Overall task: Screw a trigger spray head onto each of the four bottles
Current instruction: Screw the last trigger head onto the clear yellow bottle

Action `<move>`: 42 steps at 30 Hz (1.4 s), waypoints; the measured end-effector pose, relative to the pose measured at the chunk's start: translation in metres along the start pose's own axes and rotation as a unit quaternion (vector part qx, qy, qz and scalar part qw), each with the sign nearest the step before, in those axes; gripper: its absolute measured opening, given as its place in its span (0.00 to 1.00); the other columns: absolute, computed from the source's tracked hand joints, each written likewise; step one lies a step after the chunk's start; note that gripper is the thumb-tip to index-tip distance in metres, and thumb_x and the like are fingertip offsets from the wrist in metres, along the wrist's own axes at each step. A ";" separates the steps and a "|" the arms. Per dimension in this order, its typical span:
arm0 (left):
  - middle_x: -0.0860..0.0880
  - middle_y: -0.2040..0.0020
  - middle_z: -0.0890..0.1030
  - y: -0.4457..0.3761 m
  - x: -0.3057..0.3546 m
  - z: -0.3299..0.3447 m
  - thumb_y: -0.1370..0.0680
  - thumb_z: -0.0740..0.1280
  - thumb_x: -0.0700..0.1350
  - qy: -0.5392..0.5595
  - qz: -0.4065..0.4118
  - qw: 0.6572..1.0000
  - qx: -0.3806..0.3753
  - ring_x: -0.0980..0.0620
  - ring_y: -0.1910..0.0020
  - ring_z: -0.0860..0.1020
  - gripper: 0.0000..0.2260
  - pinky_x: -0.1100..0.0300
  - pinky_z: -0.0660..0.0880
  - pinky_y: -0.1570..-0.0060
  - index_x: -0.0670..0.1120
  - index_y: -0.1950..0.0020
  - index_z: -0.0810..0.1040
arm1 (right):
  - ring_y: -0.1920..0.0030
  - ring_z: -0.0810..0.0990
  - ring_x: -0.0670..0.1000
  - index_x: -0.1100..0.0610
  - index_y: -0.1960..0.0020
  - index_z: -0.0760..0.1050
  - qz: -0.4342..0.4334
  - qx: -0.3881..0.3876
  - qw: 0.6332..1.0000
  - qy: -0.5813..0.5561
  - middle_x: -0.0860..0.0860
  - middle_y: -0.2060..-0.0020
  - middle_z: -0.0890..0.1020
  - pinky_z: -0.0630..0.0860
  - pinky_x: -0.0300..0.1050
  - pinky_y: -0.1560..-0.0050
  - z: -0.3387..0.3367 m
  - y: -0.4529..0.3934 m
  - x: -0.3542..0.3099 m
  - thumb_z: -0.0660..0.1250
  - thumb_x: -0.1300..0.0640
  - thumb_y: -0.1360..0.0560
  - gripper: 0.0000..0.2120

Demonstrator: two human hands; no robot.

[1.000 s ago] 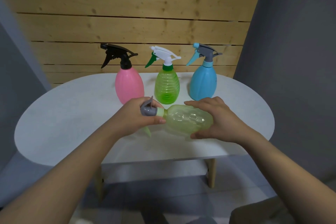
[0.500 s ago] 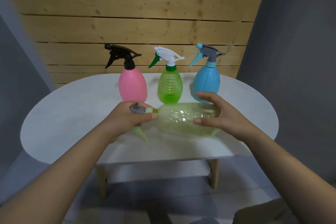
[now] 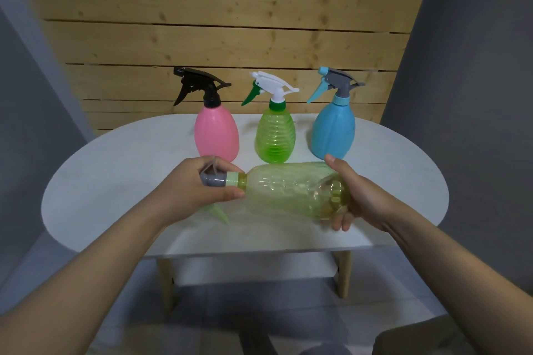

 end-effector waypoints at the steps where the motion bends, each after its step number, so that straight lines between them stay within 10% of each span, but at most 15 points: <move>1: 0.52 0.58 0.84 0.000 -0.002 -0.001 0.40 0.78 0.45 -0.017 -0.003 1.000 0.003 0.58 0.58 0.80 0.13 0.65 0.76 0.57 0.51 0.57 0.82 | 0.73 0.82 0.58 0.54 0.65 0.81 0.007 -0.014 1.000 0.005 0.60 0.70 0.83 0.75 0.40 0.76 0.003 -0.001 0.003 0.56 0.23 0.39 0.34; 7: 0.54 0.63 0.84 -0.002 -0.017 -0.009 0.34 0.76 0.41 0.027 -0.058 0.998 0.017 0.59 0.65 0.79 0.08 0.70 0.72 0.69 0.51 0.58 0.83 | 0.46 0.83 0.54 0.51 0.40 0.76 -0.071 -0.059 0.987 -0.130 0.54 0.43 0.81 0.81 0.48 0.55 0.009 -0.004 -0.013 0.71 0.37 0.37 0.29; 11: 0.51 0.61 0.83 -0.003 -0.022 -0.014 0.33 0.75 0.42 0.028 -0.080 0.996 0.026 0.57 0.65 0.77 0.08 0.67 0.71 0.69 0.49 0.55 0.83 | 0.48 0.83 0.51 0.44 0.40 0.75 -0.148 -0.046 0.982 -0.107 0.54 0.43 0.80 0.80 0.44 0.56 -0.002 0.000 -0.029 0.76 0.55 0.37 0.27; 14: 0.55 0.63 0.82 -0.001 -0.016 -0.007 0.34 0.75 0.38 0.030 -0.057 0.998 0.005 0.61 0.69 0.77 0.10 0.68 0.71 0.70 0.48 0.56 0.82 | 0.56 0.85 0.55 0.48 0.45 0.78 -0.141 -0.004 0.988 -0.060 0.56 0.53 0.84 0.81 0.46 0.64 -0.007 0.003 -0.030 0.73 0.45 0.34 0.20; 18: 0.56 0.62 0.84 0.000 -0.010 -0.004 0.35 0.76 0.37 0.038 -0.032 0.999 -0.003 0.62 0.63 0.80 0.12 0.71 0.74 0.66 0.48 0.55 0.82 | 0.69 0.84 0.60 0.58 0.47 0.78 -0.055 0.004 0.998 0.015 0.61 0.63 0.85 0.78 0.43 0.72 -0.003 0.000 -0.013 0.60 0.24 0.42 0.41; 24: 0.56 0.65 0.82 0.000 -0.015 -0.011 0.33 0.75 0.38 0.039 -0.053 0.997 0.027 0.63 0.71 0.76 0.09 0.71 0.70 0.73 0.48 0.56 0.83 | 0.44 0.82 0.54 0.50 0.34 0.70 -0.105 -0.051 0.991 -0.071 0.53 0.40 0.80 0.81 0.51 0.49 0.007 0.003 -0.021 0.69 0.38 0.36 0.33; 28: 0.55 0.66 0.81 0.000 -0.013 -0.012 0.33 0.75 0.37 0.045 -0.055 0.997 0.025 0.63 0.75 0.74 0.09 0.71 0.68 0.76 0.47 0.55 0.82 | 0.48 0.83 0.49 0.47 0.38 0.73 -0.159 -0.035 0.985 -0.058 0.51 0.47 0.83 0.80 0.44 0.53 -0.003 0.006 -0.035 0.77 0.54 0.37 0.28; 33: 0.54 0.61 0.84 0.002 -0.004 -0.005 0.35 0.75 0.34 0.048 -0.018 0.999 -0.001 0.62 0.64 0.80 0.12 0.70 0.74 0.66 0.47 0.56 0.82 | 0.64 0.85 0.60 0.57 0.48 0.79 -0.080 0.001 0.997 0.001 0.59 0.62 0.86 0.79 0.44 0.70 -0.002 0.002 -0.023 0.63 0.30 0.37 0.33; 37: 0.57 0.65 0.83 0.000 -0.012 -0.010 0.34 0.75 0.38 0.049 -0.040 0.998 0.014 0.62 0.68 0.78 0.10 0.70 0.73 0.70 0.50 0.58 0.82 | 0.51 0.84 0.56 0.50 0.44 0.77 -0.083 -0.042 0.995 -0.024 0.56 0.49 0.84 0.81 0.47 0.58 0.007 0.001 -0.020 0.66 0.25 0.42 0.37; 42: 0.54 0.62 0.82 -0.004 -0.017 -0.016 0.34 0.75 0.38 0.049 -0.056 0.997 0.032 0.62 0.73 0.74 0.10 0.70 0.70 0.74 0.47 0.54 0.82 | 0.46 0.82 0.48 0.44 0.36 0.71 -0.181 -0.030 0.982 -0.046 0.52 0.41 0.78 0.80 0.41 0.55 0.000 0.006 -0.038 0.75 0.52 0.39 0.33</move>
Point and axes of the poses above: each hand's wrist, its own y-axis away from the middle knuckle, its own z-axis out of the palm, x = y × z, the point moved 9 cm from there along -y, towards the middle knuckle
